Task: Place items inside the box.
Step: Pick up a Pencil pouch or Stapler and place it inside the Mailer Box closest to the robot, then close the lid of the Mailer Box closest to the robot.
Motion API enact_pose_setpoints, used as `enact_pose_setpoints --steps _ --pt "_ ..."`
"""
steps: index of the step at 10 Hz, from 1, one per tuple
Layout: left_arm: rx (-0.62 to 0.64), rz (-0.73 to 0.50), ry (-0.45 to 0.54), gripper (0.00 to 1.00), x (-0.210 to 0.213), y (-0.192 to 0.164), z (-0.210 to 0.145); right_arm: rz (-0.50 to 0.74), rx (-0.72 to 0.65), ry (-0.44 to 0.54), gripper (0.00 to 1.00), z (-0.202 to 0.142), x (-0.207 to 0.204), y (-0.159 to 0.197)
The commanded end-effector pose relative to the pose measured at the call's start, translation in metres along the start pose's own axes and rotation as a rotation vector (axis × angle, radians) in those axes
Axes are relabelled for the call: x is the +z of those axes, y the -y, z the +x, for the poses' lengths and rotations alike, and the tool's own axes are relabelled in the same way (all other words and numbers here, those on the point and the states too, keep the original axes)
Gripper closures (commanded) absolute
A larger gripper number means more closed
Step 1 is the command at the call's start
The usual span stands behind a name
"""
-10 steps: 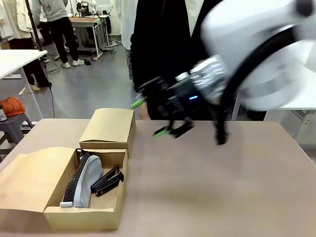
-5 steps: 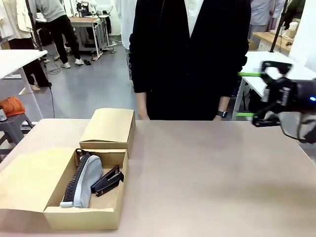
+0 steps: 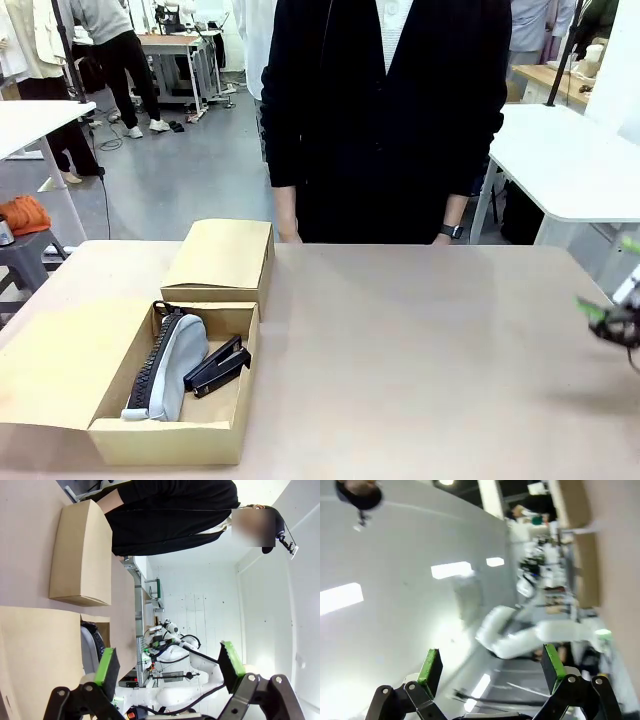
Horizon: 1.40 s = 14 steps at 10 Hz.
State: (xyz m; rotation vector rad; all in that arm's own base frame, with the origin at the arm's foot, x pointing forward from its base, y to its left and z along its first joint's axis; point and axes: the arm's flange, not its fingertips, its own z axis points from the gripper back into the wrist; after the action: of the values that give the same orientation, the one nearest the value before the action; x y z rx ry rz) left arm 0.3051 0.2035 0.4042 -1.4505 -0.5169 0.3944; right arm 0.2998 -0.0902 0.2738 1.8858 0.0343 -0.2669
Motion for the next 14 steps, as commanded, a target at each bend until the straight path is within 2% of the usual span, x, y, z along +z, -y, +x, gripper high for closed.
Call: enact_pose_setpoints --steps 1,2,14 --pt "-0.019 -0.013 -0.001 0.00 0.001 0.002 -0.002 -0.318 0.109 0.056 0.00 -0.097 -0.100 0.032" --pt "-0.019 -0.013 -0.001 0.00 0.001 0.002 -0.002 0.000 0.000 0.000 0.00 0.000 0.000 0.000" --pt "-0.019 -0.013 -0.001 0.00 0.001 0.002 -0.002 0.000 0.000 0.000 0.00 0.000 0.000 0.000"
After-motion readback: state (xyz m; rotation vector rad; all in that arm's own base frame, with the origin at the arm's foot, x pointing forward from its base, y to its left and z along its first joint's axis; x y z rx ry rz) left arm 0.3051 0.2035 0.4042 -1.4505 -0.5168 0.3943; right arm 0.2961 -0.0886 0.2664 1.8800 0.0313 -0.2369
